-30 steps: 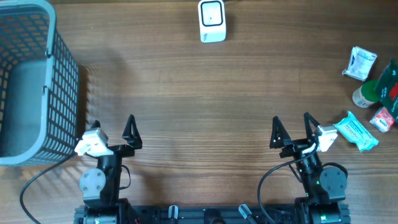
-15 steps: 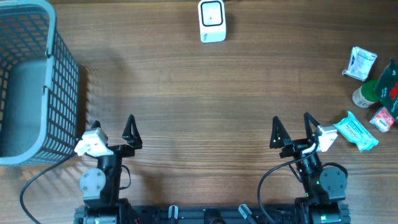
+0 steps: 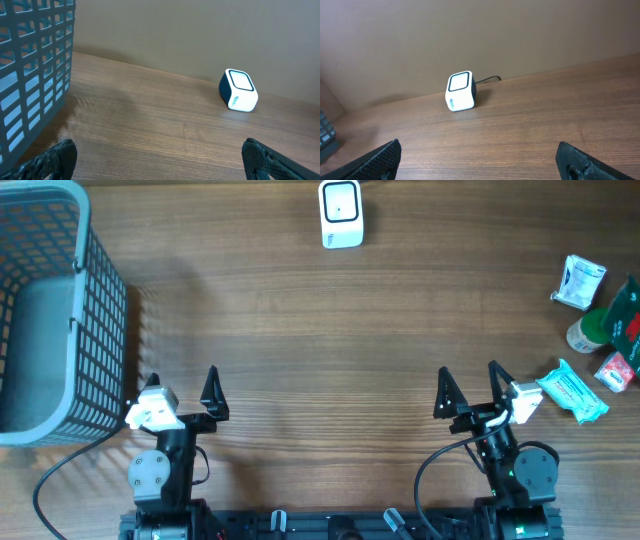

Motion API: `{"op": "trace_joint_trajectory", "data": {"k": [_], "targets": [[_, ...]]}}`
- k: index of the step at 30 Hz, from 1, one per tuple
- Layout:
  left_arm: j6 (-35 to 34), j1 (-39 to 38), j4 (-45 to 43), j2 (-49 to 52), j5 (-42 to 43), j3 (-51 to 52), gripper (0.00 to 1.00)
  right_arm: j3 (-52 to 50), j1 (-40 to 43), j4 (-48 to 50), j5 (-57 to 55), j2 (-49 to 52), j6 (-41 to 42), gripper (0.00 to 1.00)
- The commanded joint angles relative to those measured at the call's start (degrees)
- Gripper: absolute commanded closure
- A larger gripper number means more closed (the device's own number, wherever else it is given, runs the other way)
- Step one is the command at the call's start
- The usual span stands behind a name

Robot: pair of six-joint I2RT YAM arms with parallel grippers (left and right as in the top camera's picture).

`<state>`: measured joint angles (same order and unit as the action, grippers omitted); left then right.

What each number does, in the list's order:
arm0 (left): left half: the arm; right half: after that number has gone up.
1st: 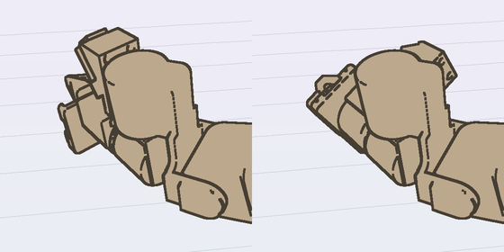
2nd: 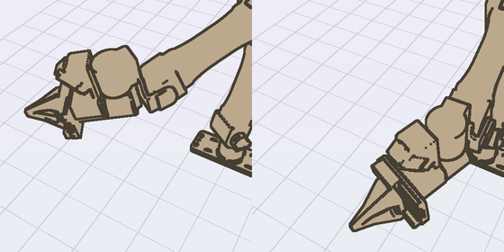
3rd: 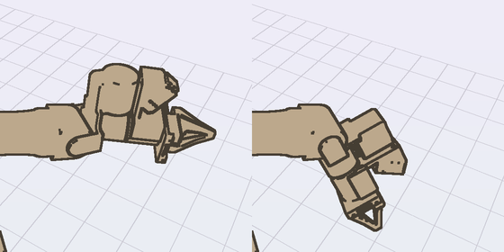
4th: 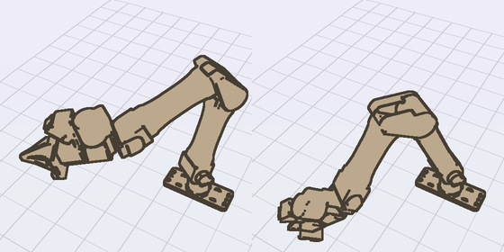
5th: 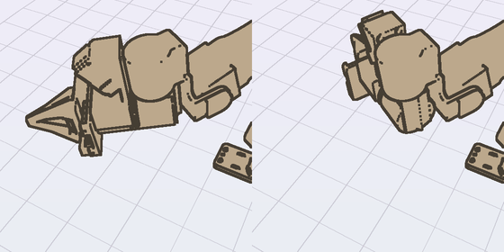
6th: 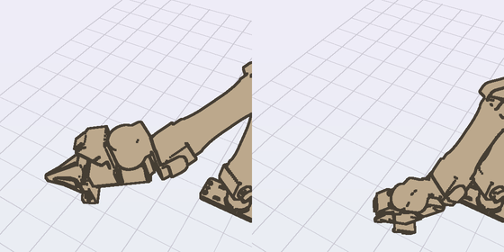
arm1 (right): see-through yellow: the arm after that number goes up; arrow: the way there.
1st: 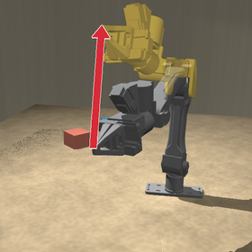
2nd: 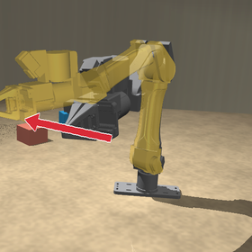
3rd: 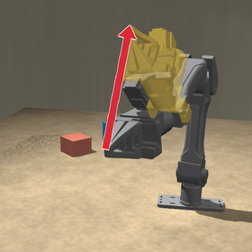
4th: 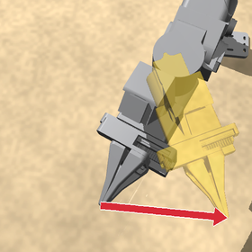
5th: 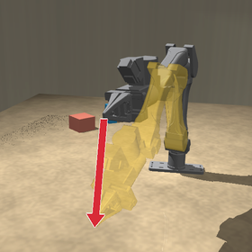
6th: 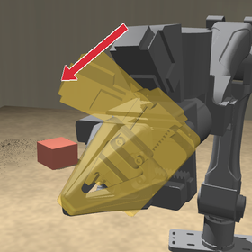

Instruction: Scan the item barcode

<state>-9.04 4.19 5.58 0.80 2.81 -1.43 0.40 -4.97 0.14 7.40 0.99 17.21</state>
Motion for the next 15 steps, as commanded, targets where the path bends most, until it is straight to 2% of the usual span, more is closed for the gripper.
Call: {"op": "trace_joint_trajectory", "data": {"k": [1, 11, 15], "targets": [[1.33, -0.26, 0.20, -0.52, -0.79, 0.33, 0.00, -0.11, -0.31, 0.22, -1.18, -0.79, -0.55, 0.00], [1.36, -0.26, 0.20, -0.52, -0.79, 0.33, 0.00, -0.09, -0.31, -0.13, -4.61, -0.79, -1.68, 0.00], [1.33, -0.26, 0.20, -0.52, -0.79, 0.33, 0.00, -0.09, -0.33, -0.02, -3.32, -0.61, -16.02, 0.00]]}}
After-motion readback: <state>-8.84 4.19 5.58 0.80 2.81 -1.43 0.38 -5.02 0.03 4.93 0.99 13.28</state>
